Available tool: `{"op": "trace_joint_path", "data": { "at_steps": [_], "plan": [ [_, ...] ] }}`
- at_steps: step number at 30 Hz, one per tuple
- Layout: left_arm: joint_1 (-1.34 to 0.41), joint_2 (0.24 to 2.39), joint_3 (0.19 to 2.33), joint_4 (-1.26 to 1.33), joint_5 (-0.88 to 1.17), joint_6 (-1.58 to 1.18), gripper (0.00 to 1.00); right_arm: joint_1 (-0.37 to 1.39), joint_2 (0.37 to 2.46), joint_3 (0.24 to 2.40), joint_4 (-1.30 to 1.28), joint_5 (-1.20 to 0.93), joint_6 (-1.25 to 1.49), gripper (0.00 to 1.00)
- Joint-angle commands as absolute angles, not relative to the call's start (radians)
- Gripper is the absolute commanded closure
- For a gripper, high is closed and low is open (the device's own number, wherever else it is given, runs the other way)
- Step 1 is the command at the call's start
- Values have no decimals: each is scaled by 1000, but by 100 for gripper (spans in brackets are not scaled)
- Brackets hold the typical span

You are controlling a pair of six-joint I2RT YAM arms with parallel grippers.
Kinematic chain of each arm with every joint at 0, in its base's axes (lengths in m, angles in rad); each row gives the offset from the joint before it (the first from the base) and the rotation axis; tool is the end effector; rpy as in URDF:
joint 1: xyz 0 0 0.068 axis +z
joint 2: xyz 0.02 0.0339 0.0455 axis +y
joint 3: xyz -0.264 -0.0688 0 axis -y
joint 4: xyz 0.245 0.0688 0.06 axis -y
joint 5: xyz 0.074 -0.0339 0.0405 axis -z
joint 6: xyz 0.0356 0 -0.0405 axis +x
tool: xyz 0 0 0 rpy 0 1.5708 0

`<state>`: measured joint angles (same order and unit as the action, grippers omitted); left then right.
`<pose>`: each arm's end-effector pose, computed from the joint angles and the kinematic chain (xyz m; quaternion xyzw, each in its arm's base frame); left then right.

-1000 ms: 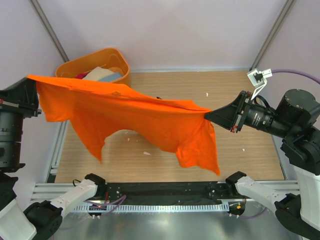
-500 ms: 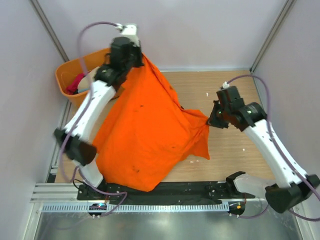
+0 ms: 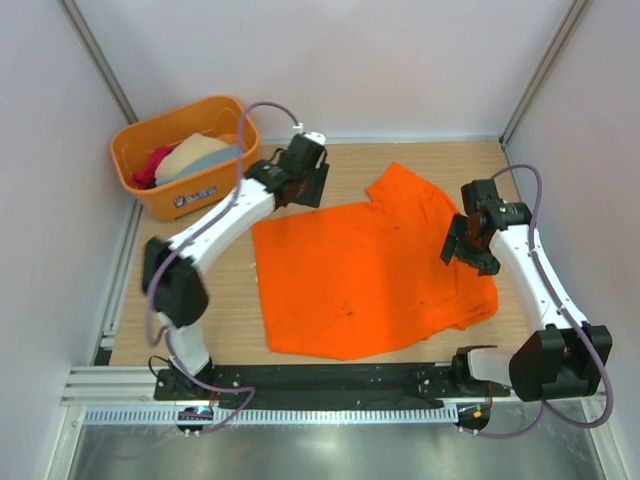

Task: Fold and stack the t-shirts
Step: Flatten the tshirt out

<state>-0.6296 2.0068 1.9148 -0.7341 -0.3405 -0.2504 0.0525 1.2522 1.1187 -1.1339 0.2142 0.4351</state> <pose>0.3738 -0.2576 0.3110 0.1125 0.9132 -0.0099 0.3916 0.2207 0.0040 0.2873 0.2027 0.9619 -0.0663 0.1713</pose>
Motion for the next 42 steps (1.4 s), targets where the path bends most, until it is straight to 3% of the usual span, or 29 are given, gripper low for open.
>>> {"op": "trace_joint_path", "data": {
  "at_steps": [1, 6, 13, 16, 29, 35, 37, 39, 42],
  "plan": [
    [-617, 1621, 1653, -810, -342, -297, 34, 101, 1232, 1157, -1102, 189, 353, 23],
    [-624, 1356, 1165, -795, -149, -429, 38, 219, 1389, 1123, -973, 105, 403, 22],
    [-638, 1379, 1037, -660, -28, -524, 46, 236, 1649, 1167, -770, 67, 462, 23],
    [-644, 1504, 1068, -632, -72, -538, 52, 247, 1733, 1221, -769, 87, 422, 23],
    [-586, 1922, 1250, -640, -239, -549, 55, 324, 1919, 1241, -606, 49, 495, 25],
    [-465, 2072, 1511, -716, -319, -436, 59, 319, 2109, 1582, -675, 50, 445, 25],
    [-459, 2053, 1613, -785, -393, -405, 56, 318, 2140, 1695, -761, 69, 417, 25],
    [-459, 2005, 1638, -830, -399, -406, 47, 311, 2126, 1795, -836, 100, 397, 24],
    [-462, 1857, 1592, -879, -379, -428, 40, 281, 2030, 1718, -857, 56, 410, 20]
  ]
}}
